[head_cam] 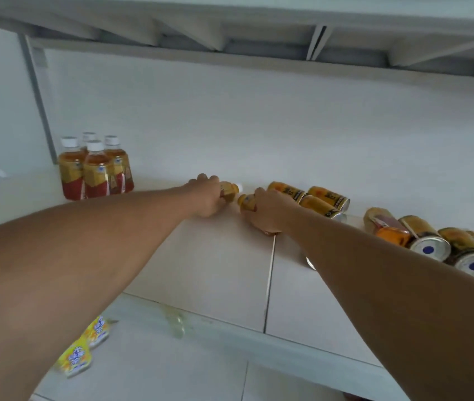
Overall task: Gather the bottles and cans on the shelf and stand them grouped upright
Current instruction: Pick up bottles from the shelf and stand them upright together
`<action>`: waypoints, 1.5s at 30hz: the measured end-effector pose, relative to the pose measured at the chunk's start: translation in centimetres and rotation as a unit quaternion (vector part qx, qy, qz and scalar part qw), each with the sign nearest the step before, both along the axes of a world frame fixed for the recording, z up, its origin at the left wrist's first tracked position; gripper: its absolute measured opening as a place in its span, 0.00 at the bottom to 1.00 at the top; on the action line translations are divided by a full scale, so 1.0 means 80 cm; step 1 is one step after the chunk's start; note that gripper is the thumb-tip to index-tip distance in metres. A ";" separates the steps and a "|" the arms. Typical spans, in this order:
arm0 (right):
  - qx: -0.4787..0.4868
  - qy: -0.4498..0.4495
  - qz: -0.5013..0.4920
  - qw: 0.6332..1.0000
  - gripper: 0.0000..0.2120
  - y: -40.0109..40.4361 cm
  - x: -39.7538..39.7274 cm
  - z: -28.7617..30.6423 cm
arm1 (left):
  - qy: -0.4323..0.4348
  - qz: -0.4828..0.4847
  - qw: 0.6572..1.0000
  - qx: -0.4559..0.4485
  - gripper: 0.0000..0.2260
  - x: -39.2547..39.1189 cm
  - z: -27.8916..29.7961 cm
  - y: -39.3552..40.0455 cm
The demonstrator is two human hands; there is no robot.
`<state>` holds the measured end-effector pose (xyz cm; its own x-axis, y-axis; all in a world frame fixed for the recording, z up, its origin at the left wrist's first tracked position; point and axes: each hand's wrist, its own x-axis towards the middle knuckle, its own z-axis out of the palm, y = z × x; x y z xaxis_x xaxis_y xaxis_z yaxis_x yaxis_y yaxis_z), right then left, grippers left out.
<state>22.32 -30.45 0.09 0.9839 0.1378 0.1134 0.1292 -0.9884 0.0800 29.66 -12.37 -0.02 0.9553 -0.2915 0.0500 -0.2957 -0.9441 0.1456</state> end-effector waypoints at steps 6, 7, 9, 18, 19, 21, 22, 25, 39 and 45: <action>-0.006 0.063 -0.037 0.997 0.14 0.016 -0.022 0.022 | 0.049 0.035 0.997 0.043 0.17 -0.038 0.029 0.031; 0.029 0.064 -0.050 0.996 0.15 0.015 -0.026 0.025 | 0.049 0.041 0.996 0.057 0.19 -0.046 0.035 0.035; 0.161 0.054 -0.063 0.983 0.15 0.015 -0.032 0.031 | 0.050 0.059 0.996 0.045 0.21 -0.061 0.049 0.048; 0.532 -0.038 -0.048 0.845 0.20 0.059 -0.031 0.053 | 0.031 0.122 0.925 -0.358 0.21 -0.122 0.050 0.121; 0.545 -0.033 -0.037 0.837 0.20 0.069 -0.031 0.051 | 0.020 0.129 0.914 -0.383 0.22 -0.132 0.048 0.129; 0.573 -0.018 -0.008 0.819 0.20 0.092 -0.033 0.044 | 0.006 0.144 0.893 -0.426 0.23 -0.153 0.043 0.147; 0.591 -0.008 0.008 0.806 0.19 0.104 -0.034 0.037 | 0.003 0.152 0.886 -0.438 0.21 -0.164 0.038 0.158; 0.626 0.028 0.047 0.778 0.19 0.136 -0.047 0.012 | 0.000 0.173 0.880 -0.442 0.16 -0.194 0.021 0.187; 0.627 0.044 0.110 0.770 0.19 0.271 -0.064 -0.005 | -0.028 0.212 0.890 -0.404 0.08 -0.219 0.021 0.340; 0.621 0.008 0.056 0.782 0.23 0.338 -0.044 -0.012 | -0.006 0.156 0.880 -0.448 0.07 -0.172 0.005 0.402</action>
<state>18.79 -3.39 -0.86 0.9762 0.0164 0.2161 0.2118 -0.2841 -0.9351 15.90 19.76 0.37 0.9795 0.1473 0.1377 -0.0493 -0.4873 0.8718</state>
